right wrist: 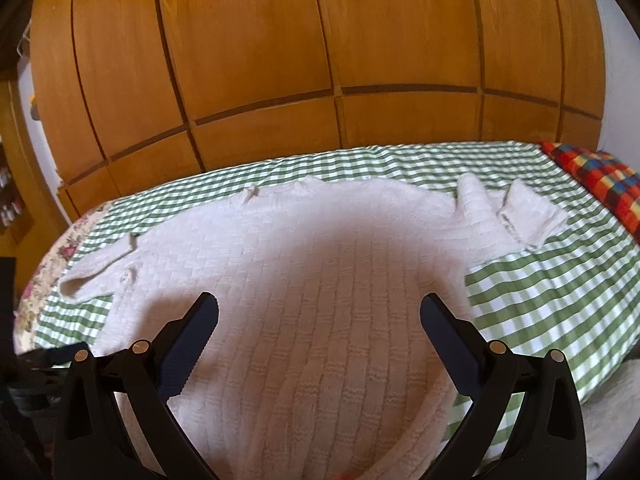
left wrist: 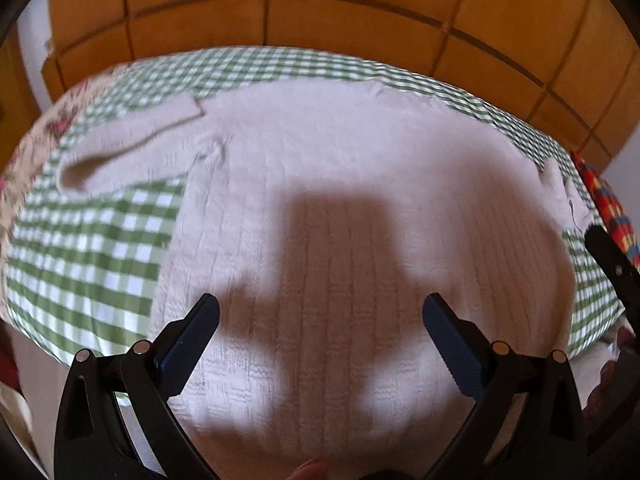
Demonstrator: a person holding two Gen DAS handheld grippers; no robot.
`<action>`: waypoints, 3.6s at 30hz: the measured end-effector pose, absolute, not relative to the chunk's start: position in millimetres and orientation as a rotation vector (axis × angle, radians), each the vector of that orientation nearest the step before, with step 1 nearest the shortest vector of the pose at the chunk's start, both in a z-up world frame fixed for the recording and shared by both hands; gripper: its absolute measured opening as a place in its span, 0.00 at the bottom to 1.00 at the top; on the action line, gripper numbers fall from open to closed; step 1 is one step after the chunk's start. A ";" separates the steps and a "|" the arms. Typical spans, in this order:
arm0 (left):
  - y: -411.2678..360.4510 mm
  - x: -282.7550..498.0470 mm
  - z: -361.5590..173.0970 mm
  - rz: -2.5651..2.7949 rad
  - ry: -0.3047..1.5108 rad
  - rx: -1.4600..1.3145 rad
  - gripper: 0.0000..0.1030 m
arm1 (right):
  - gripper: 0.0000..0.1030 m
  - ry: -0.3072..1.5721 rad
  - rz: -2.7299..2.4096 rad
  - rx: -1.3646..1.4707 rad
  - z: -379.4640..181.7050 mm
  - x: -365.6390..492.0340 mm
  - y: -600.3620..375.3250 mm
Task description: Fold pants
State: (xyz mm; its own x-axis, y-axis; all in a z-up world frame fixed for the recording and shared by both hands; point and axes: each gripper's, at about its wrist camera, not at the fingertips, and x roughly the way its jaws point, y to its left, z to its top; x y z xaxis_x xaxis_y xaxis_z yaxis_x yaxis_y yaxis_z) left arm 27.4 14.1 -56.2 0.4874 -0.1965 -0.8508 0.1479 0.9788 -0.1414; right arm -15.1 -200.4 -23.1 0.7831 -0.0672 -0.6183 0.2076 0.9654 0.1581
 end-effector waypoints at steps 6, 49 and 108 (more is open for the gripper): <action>37.0 35.3 -75.3 -0.157 0.986 -0.090 0.98 | 0.97 0.755 -0.196 0.186 -45.8 -5.7 -213.6; 189.8 157.6 -101.9 0.232 0.766 -0.064 0.98 | 0.79 0.874 0.203 0.058 -84.7 141.5 -74.7; 283.6 135.8 -128.9 0.224 0.645 -0.314 0.74 | 0.43 1.219 0.675 0.557 -126.6 283.6 139.9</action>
